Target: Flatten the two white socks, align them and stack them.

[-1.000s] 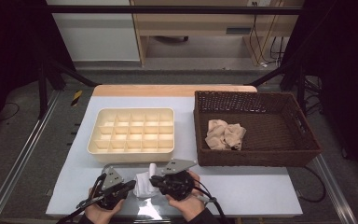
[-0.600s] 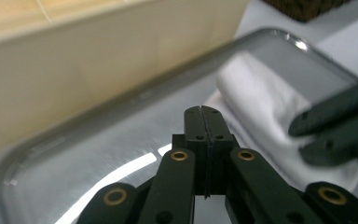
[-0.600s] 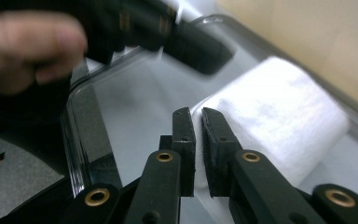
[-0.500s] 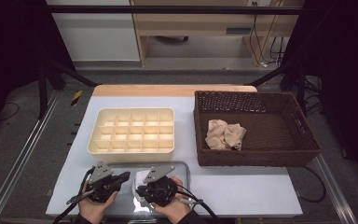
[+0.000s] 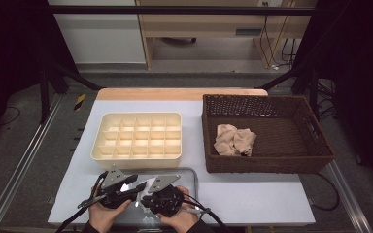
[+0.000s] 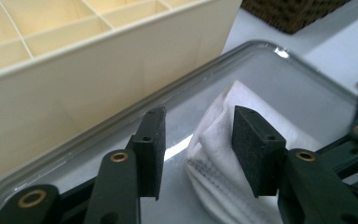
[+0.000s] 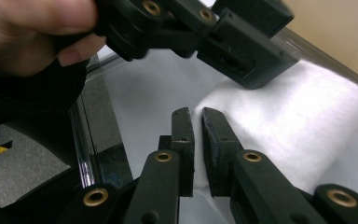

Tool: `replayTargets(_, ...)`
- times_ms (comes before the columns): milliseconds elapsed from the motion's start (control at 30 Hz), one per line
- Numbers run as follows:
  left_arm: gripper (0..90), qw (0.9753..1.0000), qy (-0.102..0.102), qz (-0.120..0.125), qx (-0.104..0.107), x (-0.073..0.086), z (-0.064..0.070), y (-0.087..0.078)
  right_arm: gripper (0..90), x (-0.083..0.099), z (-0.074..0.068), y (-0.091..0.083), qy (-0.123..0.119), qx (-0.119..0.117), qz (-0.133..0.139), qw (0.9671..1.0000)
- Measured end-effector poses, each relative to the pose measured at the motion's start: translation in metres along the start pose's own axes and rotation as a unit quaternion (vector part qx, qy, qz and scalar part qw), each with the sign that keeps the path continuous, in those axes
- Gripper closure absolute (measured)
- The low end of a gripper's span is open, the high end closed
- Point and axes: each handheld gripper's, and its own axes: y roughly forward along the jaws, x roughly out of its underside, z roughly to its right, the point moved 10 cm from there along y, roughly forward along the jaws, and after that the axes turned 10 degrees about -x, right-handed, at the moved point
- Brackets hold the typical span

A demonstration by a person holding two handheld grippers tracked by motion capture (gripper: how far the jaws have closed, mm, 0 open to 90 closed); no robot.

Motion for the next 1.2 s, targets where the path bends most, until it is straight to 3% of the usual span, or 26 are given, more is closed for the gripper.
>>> replayTargets(200, 53.7, 0.9998, -0.001, -0.018, -0.003, 0.012, 0.001, -0.002, 81.4, 0.008, 0.006, -0.013, 0.025, 0.014, 0.004, 0.9996)
replayTargets(433, 51.8, 0.9997, -0.017, -0.015, -0.004, 0.02, 0.004, -0.01, 80.7, 0.009, 0.019, -0.028, 0.039, 0.056, 0.018, 0.9975)
replayTargets(533, 50.4, 0.9996, -0.023, -0.014, -0.007, 0.022, 0.005, -0.011, 79.8, 0.007, 0.02, -0.031, 0.045, 0.064, 0.021, 0.9967)
replayTargets(700, 48.9, 0.9995, -0.026, -0.017, -0.012, 0.025, 0.006, -0.015, 80.1, -0.004, 0.015, -0.04, 0.052, 0.061, 0.054, 0.9953)
replayTargets(900, 45.9, 0.9992, -0.035, -0.021, 0.001, 0.031, 0.009, -0.018, 81.0, 0.014, 0.012, -0.03, 0.064, 0.057, 0.033, 0.9958)
replayTargets(1200, 38.7, 0.9989, -0.041, -0.023, 0.01, 0.036, 0.017, -0.016, 82.2, 0.029, 0.006, -0.028, 0.077, 0.038, 0.026, 0.9959)
